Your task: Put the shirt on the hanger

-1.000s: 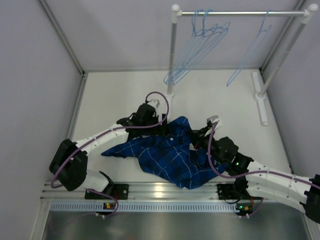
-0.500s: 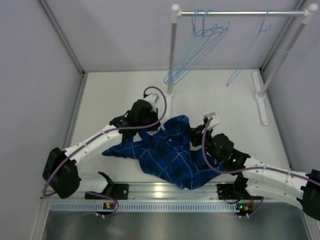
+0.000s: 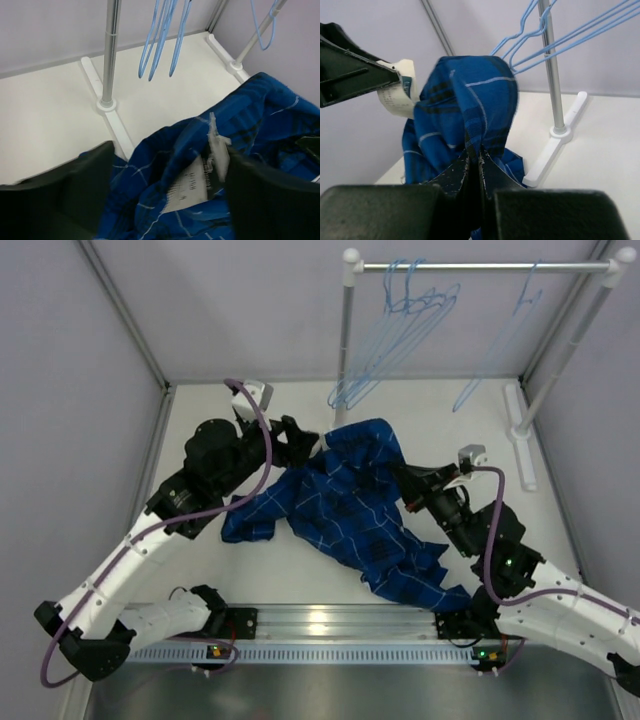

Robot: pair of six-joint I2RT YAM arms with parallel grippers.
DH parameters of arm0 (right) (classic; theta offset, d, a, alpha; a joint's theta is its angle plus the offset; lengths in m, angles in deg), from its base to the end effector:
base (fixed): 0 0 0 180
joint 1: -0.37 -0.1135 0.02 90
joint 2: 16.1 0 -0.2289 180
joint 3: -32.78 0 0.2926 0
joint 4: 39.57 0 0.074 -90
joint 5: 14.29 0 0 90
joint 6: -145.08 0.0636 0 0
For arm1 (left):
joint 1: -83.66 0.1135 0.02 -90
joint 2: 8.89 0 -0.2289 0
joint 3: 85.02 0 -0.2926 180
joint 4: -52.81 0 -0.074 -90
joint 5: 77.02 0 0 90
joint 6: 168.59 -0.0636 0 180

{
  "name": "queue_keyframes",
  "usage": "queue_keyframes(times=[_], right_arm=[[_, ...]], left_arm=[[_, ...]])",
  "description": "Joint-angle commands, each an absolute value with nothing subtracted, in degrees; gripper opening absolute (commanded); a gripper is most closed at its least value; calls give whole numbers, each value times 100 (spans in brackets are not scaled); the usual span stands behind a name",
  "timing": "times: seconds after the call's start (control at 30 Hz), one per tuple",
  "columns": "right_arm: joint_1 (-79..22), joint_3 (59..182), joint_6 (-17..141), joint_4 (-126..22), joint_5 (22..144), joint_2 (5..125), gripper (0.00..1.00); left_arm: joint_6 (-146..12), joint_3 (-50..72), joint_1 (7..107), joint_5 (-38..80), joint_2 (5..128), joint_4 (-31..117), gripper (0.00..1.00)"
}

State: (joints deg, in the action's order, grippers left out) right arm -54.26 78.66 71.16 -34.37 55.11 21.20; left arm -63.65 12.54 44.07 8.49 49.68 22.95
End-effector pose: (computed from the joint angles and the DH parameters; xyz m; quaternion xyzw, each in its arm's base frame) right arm 0.1670 0.1966 0.3277 -0.0676 0.6196 0.3580 0.6952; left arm 0.2381 -0.1905 0.4129 0.1329 0.7310 -0.2805 0.6077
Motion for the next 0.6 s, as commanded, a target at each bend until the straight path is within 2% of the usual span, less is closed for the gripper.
queue_keyframes(times=[0.0, 0.07, 0.13, 0.2, 0.37, 0.57], right_arm=[[-5527, 7521, 7213, -3716, 5777, 1880, 0], [-5527, 7266, 7432, -3787, 5830, 1765, 0], [-5527, 7029, 7599, -3726, 5769, 1686, 0], [-5527, 6905, 7609, -3664, 5751, 1660, 0], [-5527, 6808, 7416, -3357, 5936, 1633, 0], [-5527, 6835, 7196, -3295, 5997, 1589, 0]], left_arm=[[-6268, 1494, 4402, 823, 4974, 1892, 98], [-6075, 1740, 4402, 1276, 4807, 1795, 98], [-6031, 1976, 4394, 2346, 4658, 1795, 98], [-5996, 2135, 4376, 2581, 4570, 1795, 98], [-5487, 2592, 4376, 1109, 4648, 1532, 98], [-4361, 3058, 4394, 427, 4780, 1530, 98]])
